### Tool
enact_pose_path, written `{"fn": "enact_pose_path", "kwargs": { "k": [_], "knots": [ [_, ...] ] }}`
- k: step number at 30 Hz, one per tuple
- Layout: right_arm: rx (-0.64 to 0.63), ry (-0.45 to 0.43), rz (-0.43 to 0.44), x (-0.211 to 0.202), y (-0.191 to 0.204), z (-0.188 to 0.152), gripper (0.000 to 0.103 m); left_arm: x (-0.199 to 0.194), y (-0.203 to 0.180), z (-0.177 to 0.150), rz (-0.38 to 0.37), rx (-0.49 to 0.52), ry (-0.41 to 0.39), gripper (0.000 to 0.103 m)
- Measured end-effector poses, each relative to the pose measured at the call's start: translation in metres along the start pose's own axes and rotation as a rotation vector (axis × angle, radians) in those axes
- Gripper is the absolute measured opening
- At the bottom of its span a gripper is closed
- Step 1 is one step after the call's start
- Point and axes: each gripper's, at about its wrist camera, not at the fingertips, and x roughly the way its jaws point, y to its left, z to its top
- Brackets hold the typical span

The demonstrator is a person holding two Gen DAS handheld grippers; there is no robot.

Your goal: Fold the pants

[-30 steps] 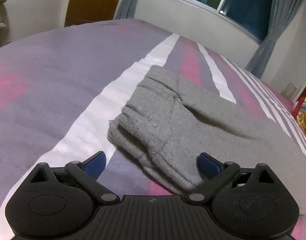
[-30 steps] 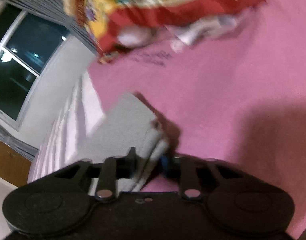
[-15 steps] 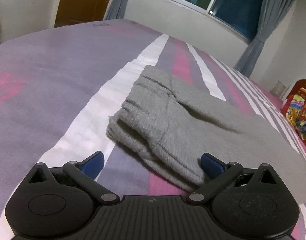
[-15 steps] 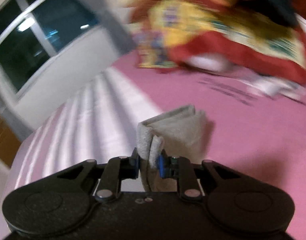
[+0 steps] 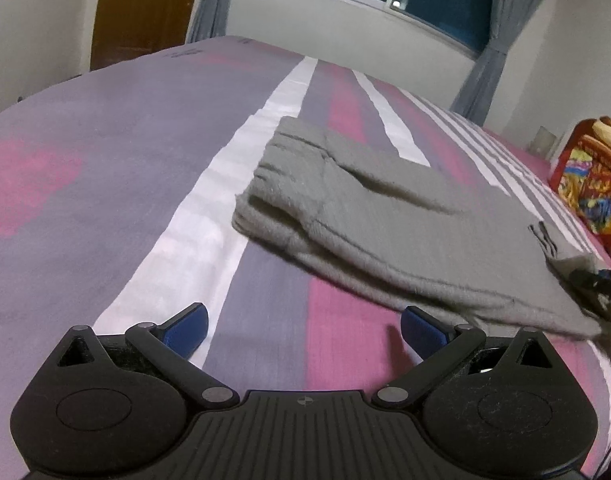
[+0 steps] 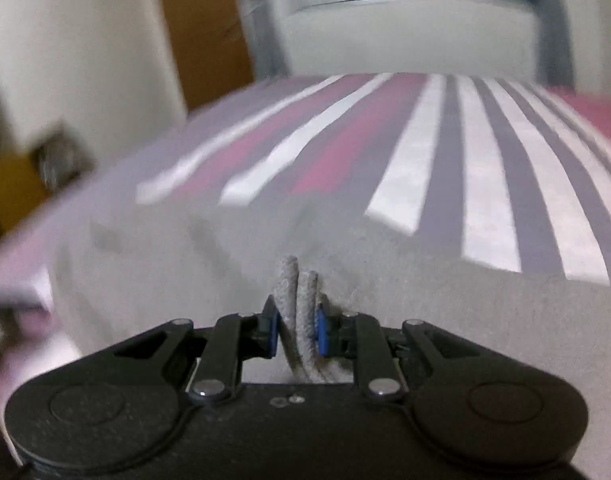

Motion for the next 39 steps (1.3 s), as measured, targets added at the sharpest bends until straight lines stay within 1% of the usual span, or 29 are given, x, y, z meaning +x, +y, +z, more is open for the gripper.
{"fn": "enact_pose_path", "kwargs": {
  "k": [1, 3, 8, 11, 17, 20, 21, 22, 23, 24, 26, 29, 30, 31, 32, 34, 36, 38, 39],
  "knots": [
    [-0.038, -0.009, -0.014, 0.0, 0.006, -0.007, 0.018, -0.002, 0.0, -0.002, 0.001, 0.005, -0.001, 0.102],
    [-0.067, -0.026, -0.032, -0.002, 0.015, -0.012, 0.018, -0.007, -0.002, -0.005, 0.005, 0.013, -0.005, 0.102],
    [-0.145, -0.049, -0.025, -0.012, 0.027, -0.016, 0.017, -0.015, -0.005, -0.011, 0.016, 0.038, -0.008, 0.102],
    [-0.197, -0.041, -0.026, -0.013, 0.033, -0.015, 0.018, -0.021, -0.008, -0.016, 0.022, 0.048, -0.008, 0.102],
    [-0.214, -0.013, -0.014, -0.009, 0.05, -0.032, 0.021, -0.028, -0.011, -0.021, 0.028, 0.043, -0.009, 0.102],
    [-0.207, -0.019, -0.014, -0.012, 0.055, -0.039, 0.022, -0.029, -0.013, -0.023, 0.034, 0.045, -0.005, 0.102],
    [-0.205, -0.022, -0.011, -0.013, 0.056, -0.04, 0.024, -0.029, -0.014, -0.023, 0.037, 0.046, -0.003, 0.102],
    [-0.208, -0.025, 0.001, -0.014, 0.058, -0.041, 0.034, -0.029, -0.015, -0.022, 0.038, 0.046, 0.0, 0.102],
    [-0.221, -0.032, 0.017, -0.015, 0.062, -0.043, 0.039, -0.029, -0.016, -0.023, 0.041, 0.047, 0.002, 0.102],
    [-0.24, -0.037, 0.041, -0.017, 0.067, -0.045, 0.042, -0.029, -0.017, -0.023, 0.043, 0.047, 0.003, 0.102],
    [-0.238, -0.047, 0.097, -0.024, 0.073, -0.046, 0.042, -0.03, -0.019, -0.023, 0.047, 0.044, 0.006, 0.102],
    [-0.168, -0.069, 0.131, -0.033, 0.068, -0.043, 0.04, -0.032, -0.022, -0.023, 0.055, 0.041, 0.006, 0.102],
    [-0.157, -0.084, 0.153, -0.038, 0.065, -0.043, 0.035, -0.033, -0.022, -0.022, 0.053, 0.034, 0.003, 0.102],
    [-0.15, -0.101, 0.173, -0.046, 0.062, -0.042, 0.026, -0.034, -0.022, -0.021, 0.049, 0.024, 0.0, 0.102],
    [-0.137, -0.119, 0.161, -0.054, 0.058, -0.041, 0.025, -0.035, -0.023, -0.02, 0.051, 0.016, -0.003, 0.102],
    [-0.109, -0.159, 0.087, -0.071, 0.046, -0.041, 0.02, -0.036, -0.026, -0.018, 0.049, 0.007, -0.013, 0.102],
    [-0.036, -0.191, -0.027, -0.09, 0.019, -0.043, 0.02, -0.036, -0.03, -0.014, 0.044, -0.004, -0.025, 0.102],
    [0.056, -0.22, -0.153, -0.109, -0.014, -0.048, 0.021, -0.037, -0.041, -0.008, 0.006, -0.022, -0.056, 0.101],
    [0.112, -0.224, -0.2, -0.117, -0.031, -0.05, 0.021, -0.037, -0.048, -0.005, -0.017, -0.028, -0.07, 0.101]
  ]
}}
